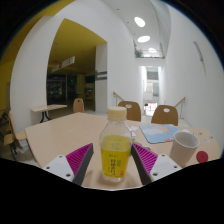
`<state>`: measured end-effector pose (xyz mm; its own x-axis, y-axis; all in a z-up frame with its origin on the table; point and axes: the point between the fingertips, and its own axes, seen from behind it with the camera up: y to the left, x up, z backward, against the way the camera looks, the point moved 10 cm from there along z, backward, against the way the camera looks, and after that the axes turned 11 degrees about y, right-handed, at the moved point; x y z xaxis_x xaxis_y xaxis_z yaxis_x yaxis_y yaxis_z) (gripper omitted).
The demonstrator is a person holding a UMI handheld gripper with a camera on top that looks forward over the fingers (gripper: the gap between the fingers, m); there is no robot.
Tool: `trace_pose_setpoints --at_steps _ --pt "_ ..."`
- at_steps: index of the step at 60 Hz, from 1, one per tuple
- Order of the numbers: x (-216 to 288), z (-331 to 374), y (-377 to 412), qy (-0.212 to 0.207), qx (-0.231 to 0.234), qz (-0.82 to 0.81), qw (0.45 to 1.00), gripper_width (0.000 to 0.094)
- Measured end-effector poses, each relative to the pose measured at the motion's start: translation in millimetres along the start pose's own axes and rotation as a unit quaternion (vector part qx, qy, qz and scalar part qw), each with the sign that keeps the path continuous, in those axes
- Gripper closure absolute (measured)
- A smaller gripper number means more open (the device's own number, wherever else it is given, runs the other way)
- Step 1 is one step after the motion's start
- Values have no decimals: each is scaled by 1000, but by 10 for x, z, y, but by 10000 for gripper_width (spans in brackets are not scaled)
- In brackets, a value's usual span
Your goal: Pour water
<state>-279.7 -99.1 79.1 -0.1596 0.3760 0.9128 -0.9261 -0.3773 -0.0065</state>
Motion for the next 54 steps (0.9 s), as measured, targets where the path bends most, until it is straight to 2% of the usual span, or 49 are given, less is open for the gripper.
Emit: trace_pose_setpoints --at_steps 4,8,11,13,14,18,23,32,36,44,45,49,54 --pt "69 -70 36 7 -18 -21 1000 120" --pt "168 -110 90 -1 -13 -49 999 125" --pt "194 -286 -21 -8 -10 -53 999 177" --pt "198 -307 -11 -4 -16 -53 998 386" --pt "192 -319 -11 1 -20 -53 998 452" --pt "196 -317 -35 -3 -45 -52 998 479" --pt "184 -311 -36 -13 -42 -58 997 539" --pt "225 -338 -211 -17 -6 -138 990 595" --pt "393 -280 -274 -43 20 -210 976 595" --pt "720 -119 -629 -115 81 -405 904 597" --pt "844 -46 -663 -116 88 -435 889 596" --pt "765 -84 -752 -115 144 -532 827 592" --pt "663 -96 -881 -88 189 -636 743 577"
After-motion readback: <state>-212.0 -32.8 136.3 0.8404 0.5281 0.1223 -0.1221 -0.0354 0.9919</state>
